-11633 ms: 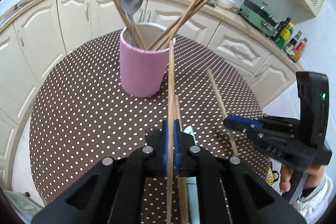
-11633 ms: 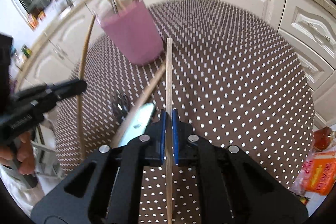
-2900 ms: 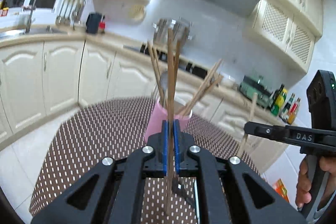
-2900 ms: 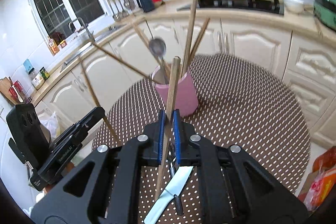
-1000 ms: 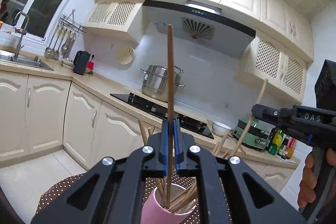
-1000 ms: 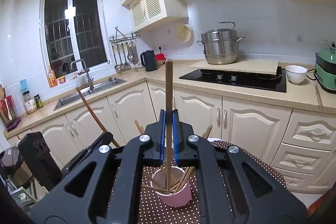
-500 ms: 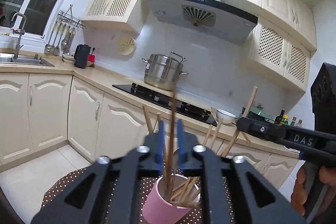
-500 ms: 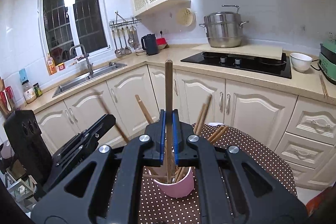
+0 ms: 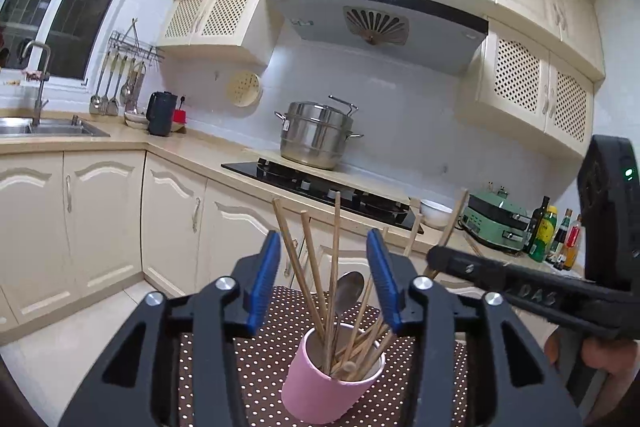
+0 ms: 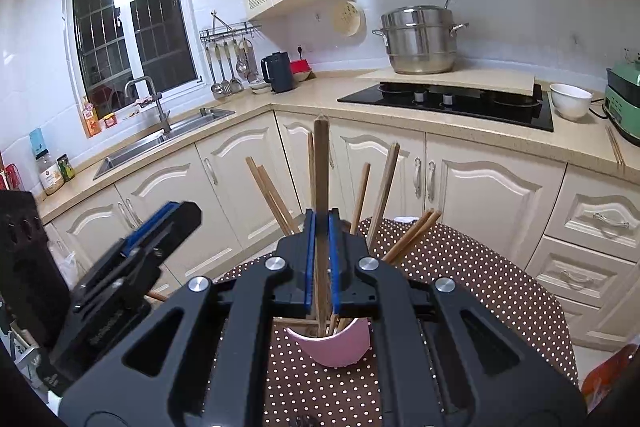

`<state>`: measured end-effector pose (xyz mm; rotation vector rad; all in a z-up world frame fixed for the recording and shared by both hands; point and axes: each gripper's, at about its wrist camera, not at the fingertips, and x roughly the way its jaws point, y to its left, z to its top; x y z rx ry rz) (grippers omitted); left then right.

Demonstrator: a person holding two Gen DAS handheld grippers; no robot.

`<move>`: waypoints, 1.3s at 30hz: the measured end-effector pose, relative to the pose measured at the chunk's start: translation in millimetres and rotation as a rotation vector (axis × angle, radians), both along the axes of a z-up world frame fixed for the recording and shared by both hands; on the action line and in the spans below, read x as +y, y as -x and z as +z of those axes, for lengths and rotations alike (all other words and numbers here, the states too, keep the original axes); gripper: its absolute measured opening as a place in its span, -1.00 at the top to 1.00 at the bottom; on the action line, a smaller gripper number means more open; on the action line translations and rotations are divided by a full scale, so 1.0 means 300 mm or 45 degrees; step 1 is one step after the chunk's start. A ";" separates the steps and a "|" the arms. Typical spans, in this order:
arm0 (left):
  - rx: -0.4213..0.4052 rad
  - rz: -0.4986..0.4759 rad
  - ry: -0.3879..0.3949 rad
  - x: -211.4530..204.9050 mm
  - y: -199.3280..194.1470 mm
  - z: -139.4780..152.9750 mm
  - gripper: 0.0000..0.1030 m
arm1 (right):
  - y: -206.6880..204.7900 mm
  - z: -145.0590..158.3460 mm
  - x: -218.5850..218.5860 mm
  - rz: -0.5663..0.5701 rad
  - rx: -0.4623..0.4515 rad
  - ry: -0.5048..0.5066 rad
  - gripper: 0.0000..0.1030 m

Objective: Organize utensils
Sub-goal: 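Lower the chopsticks into the pink cup and open both grippers, then move both open grippers back over the blue knife and dark spoon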

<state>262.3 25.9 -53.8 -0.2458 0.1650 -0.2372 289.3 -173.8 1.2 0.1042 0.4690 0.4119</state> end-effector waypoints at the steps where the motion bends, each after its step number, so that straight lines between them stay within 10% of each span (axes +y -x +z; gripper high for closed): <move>1: -0.001 0.002 -0.006 -0.002 0.004 0.004 0.06 | -0.002 -0.009 0.003 -0.004 0.006 0.004 0.86; 10: 0.020 0.032 -0.061 -0.013 0.053 0.037 -0.11 | 0.020 -0.032 0.009 -0.040 0.033 0.019 0.81; 14: 0.029 0.040 -0.080 -0.016 0.085 0.050 -0.17 | 0.049 -0.019 0.011 -0.052 0.022 0.012 0.02; 27: 0.059 0.053 -0.166 -0.032 0.247 0.103 -0.17 | 0.178 0.010 -0.020 -0.072 -0.003 0.023 0.00; 39: 0.323 -0.147 -0.248 -0.183 0.340 -0.004 -0.17 | 0.303 -0.184 -0.149 -0.145 0.182 0.025 -0.05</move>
